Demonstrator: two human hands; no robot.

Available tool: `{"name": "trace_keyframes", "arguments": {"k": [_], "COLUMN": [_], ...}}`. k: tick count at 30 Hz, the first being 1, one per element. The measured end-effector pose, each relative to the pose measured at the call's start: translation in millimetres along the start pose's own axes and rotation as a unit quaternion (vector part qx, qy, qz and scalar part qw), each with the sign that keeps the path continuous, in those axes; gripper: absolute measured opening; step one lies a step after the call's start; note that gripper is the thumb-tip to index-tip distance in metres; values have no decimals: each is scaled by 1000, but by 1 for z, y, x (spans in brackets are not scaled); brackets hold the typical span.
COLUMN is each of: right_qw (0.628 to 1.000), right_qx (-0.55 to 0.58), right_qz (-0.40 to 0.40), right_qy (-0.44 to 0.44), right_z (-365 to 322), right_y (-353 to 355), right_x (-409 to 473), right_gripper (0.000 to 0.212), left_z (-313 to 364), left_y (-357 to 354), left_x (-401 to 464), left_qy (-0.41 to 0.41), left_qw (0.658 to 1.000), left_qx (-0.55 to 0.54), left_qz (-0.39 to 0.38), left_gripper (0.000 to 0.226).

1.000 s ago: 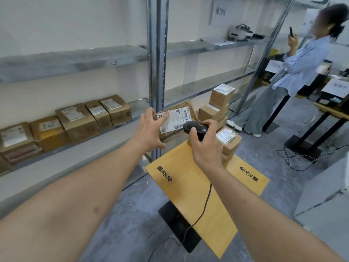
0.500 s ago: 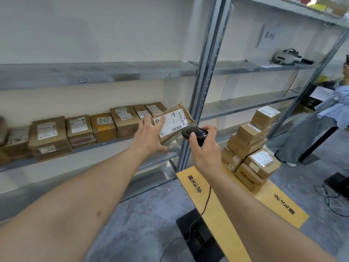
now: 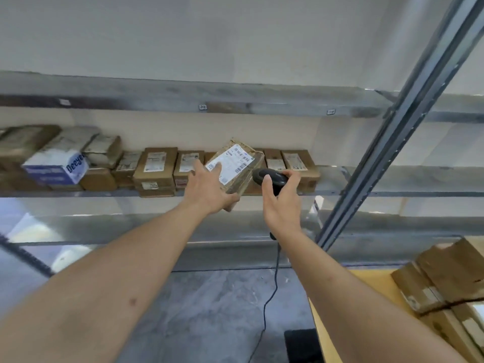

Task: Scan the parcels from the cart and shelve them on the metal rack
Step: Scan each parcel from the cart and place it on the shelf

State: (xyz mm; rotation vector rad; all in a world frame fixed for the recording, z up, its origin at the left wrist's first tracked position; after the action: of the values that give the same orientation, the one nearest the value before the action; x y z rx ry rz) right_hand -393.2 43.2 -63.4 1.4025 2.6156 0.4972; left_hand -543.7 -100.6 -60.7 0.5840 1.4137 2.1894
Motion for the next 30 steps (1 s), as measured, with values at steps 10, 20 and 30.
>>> {"name": "trace_keyframes", "arguments": {"k": [10,20,30], "right_qw": [993,985,986], "right_qx": [-24,-42,-56], "right_qz": [-114,-160,-155], "right_qy": [28,49,15], "right_z": [-40,-83,-105], "right_y": [-131,-287,-413], "right_x": [40,56,65], "right_gripper": [33,37,35], "left_z": [-112,-257,-373], "left_y": [34,75,83], "left_x": [29,84,160], "left_qy": [144,199,195], "left_qw": [989,977,980], "left_qx": [-13,-15,-12], "left_qz": [41,74,26], "left_gripper": [110,101,95]}}
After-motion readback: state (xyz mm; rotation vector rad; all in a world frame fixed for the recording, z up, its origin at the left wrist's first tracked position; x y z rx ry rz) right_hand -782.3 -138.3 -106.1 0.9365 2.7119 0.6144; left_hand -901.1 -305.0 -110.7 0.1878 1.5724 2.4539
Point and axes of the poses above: each hand's wrist, its own x-axis towards the middle knuckle, its own y-axis out of the back of the hand, z = x × y, the point moved 8 cm from there along x, towards the middle knuckle, and after that the axes turned 8 degrees about -y, right-handed, at the moved point
